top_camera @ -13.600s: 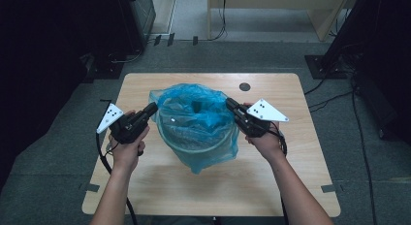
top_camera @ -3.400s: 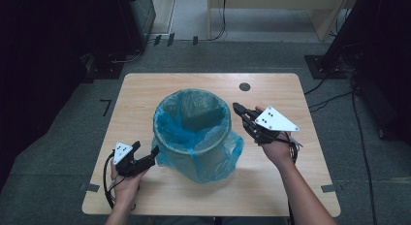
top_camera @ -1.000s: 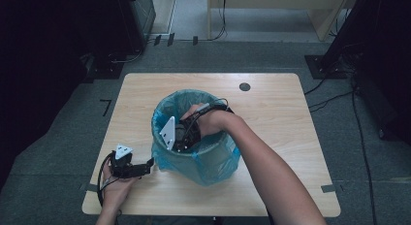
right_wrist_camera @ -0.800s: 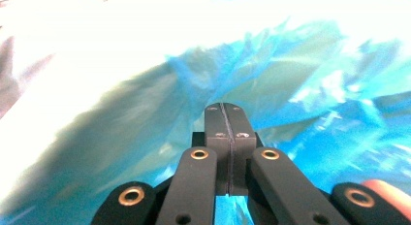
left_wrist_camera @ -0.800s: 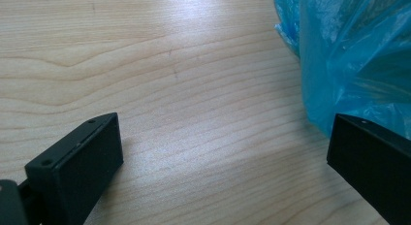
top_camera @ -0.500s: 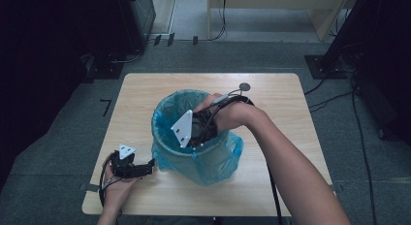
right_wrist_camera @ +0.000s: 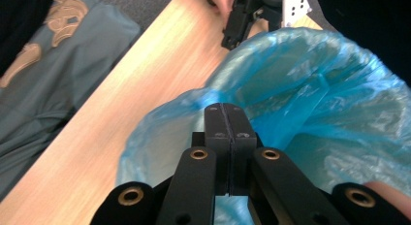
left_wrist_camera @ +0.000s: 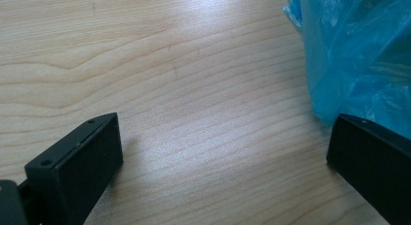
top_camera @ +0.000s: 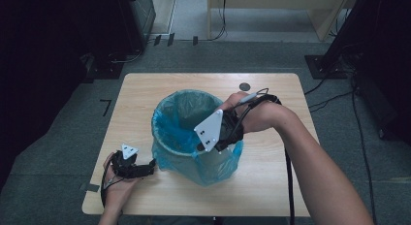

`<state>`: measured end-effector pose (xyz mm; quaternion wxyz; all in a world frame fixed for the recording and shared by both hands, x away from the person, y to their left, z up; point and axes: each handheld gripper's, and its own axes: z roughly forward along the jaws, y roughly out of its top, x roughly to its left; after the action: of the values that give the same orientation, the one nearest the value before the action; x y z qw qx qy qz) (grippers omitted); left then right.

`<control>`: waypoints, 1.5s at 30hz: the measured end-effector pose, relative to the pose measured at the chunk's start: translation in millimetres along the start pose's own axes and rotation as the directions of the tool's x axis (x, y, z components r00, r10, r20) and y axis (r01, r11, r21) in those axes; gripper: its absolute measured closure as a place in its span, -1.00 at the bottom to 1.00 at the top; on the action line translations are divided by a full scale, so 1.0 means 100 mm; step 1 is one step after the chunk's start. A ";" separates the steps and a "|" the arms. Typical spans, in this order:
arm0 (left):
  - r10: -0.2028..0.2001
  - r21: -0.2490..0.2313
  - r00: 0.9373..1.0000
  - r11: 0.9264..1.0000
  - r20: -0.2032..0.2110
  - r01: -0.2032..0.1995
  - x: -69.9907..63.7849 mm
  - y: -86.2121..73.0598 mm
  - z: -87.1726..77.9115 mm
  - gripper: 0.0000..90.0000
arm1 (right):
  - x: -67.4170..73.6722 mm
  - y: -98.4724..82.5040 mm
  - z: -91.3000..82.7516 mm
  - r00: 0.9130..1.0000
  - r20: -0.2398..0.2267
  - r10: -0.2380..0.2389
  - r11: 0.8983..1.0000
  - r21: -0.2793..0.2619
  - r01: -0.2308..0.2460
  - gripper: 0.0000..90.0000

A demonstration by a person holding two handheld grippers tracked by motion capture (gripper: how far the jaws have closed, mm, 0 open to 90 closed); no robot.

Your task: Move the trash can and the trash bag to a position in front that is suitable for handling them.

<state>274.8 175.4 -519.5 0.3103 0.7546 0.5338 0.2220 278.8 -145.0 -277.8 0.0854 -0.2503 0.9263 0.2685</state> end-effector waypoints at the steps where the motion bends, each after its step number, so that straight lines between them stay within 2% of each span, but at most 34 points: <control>1: 0.000 0.000 1.000 1.000 0.000 0.000 0.00 0.00 0.00 -1.00 | 0.02 -0.02 -0.01 1.000 -0.001 0.004 1.000 0.003 -0.004 1.00; 12: 0.000 0.000 1.000 1.000 0.000 0.000 0.00 0.00 0.00 -1.00 | 0.27 -0.27 -0.02 0.999 -0.016 0.050 0.999 0.015 -0.049 0.97; 18: 0.000 0.000 1.000 1.000 0.000 0.000 0.00 0.00 0.00 -1.00 | 0.41 -0.48 0.03 0.995 -0.014 0.102 0.995 0.016 -0.102 0.91; 20: 0.000 0.000 1.000 1.000 -0.001 0.000 0.00 0.00 0.00 -1.00 | 0.45 -0.55 0.06 0.994 -0.011 0.111 0.994 0.016 -0.111 0.83; 23: 0.001 0.000 1.000 1.000 -0.001 -0.001 0.00 0.00 0.00 -1.00 | 0.53 -0.65 0.10 0.989 -0.034 0.142 0.990 0.008 -0.142 0.57; 26: 0.001 0.000 1.000 1.000 -0.001 -0.001 0.00 0.00 0.00 -1.00 | 0.61 -0.74 0.13 0.978 -0.023 0.206 0.978 0.020 -0.206 0.31; 27: 0.001 0.000 1.000 1.000 0.000 -0.001 0.00 0.00 0.00 -1.00 | 0.65 -0.78 0.15 0.969 0.011 0.245 0.969 0.023 -0.246 0.20; 28: 0.001 0.000 1.000 1.000 0.000 -0.001 0.00 0.00 0.00 -1.00 | 0.68 -0.81 0.15 0.959 0.035 0.282 0.959 0.020 -0.283 0.17; 29: 0.001 0.000 1.000 1.000 0.000 -0.001 0.00 0.00 0.00 -1.00 | 0.71 -0.85 0.16 0.948 0.044 0.314 0.949 0.009 -0.315 0.10; 31: 0.001 0.000 1.000 1.000 0.000 -0.001 0.00 0.00 0.00 -1.00 | 0.78 -0.93 0.18 0.927 0.049 0.373 0.928 -0.018 -0.372 -0.07; 32: 0.001 0.000 1.000 1.000 0.000 -0.001 0.00 0.00 0.00 -1.00 | 0.83 -0.98 0.19 0.909 0.045 0.415 0.910 -0.024 -0.415 -0.16; 33: 0.000 0.000 1.000 1.000 0.000 0.000 0.00 0.00 0.00 -1.00 | 0.86 -1.00 0.21 0.896 0.039 0.442 0.897 -0.021 -0.441 -0.26; 34: 0.001 0.000 1.000 1.000 0.000 -0.001 0.00 0.00 0.00 -1.00 | 0.90 -1.03 0.23 0.891 0.032 0.453 0.891 -0.015 -0.453 -0.37; 35: 0.000 0.000 1.000 1.000 -0.001 0.000 0.00 0.00 0.00 -1.00 | 0.93 -1.07 0.26 0.879 0.035 0.475 0.880 -0.014 -0.475 -0.45; 37: -0.001 0.000 1.000 1.000 -0.002 0.001 0.00 0.00 0.00 -1.00 | 0.98 -1.14 0.32 0.845 0.049 0.533 0.846 -0.012 -0.533 -0.70; 38: -0.001 0.000 1.000 1.000 -0.002 0.001 0.00 0.00 0.00 -1.00 | 1.00 -1.17 0.34 0.828 0.064 0.557 0.830 -0.008 -0.557 -0.74; 40: -0.002 0.000 1.000 1.000 -0.003 0.002 0.00 0.00 0.00 -1.00 | 1.03 -1.24 0.37 0.804 0.089 0.588 0.808 -0.015 -0.589 -0.93; 41: -0.002 0.000 1.000 1.000 -0.003 0.002 0.00 0.00 0.00 -1.00 | 1.05 -1.28 0.39 0.780 0.100 0.618 0.785 -0.027 -0.618 -1.00; 42: -0.002 0.000 1.000 1.000 -0.003 0.002 0.00 0.00 0.00 -1.00 | 1.06 -1.32 0.41 0.763 0.112 0.637 0.770 -0.036 -0.637 -1.00; 44: -0.002 0.000 1.000 1.000 -0.003 0.002 0.00 0.00 0.00 -1.00 | 1.08 -1.39 0.43 0.738 0.134 0.661 0.748 -0.050 -0.661 -1.00; 45: -0.002 0.000 1.000 1.000 -0.003 0.002 0.00 0.00 0.00 -1.00 | 1.09 -1.43 0.45 0.716 0.150 0.682 0.729 -0.059 -0.682 -1.00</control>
<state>274.6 175.1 -519.5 0.3097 0.7536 0.5352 0.2229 258.8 -271.3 -412.4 0.0552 0.1312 0.9433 0.3000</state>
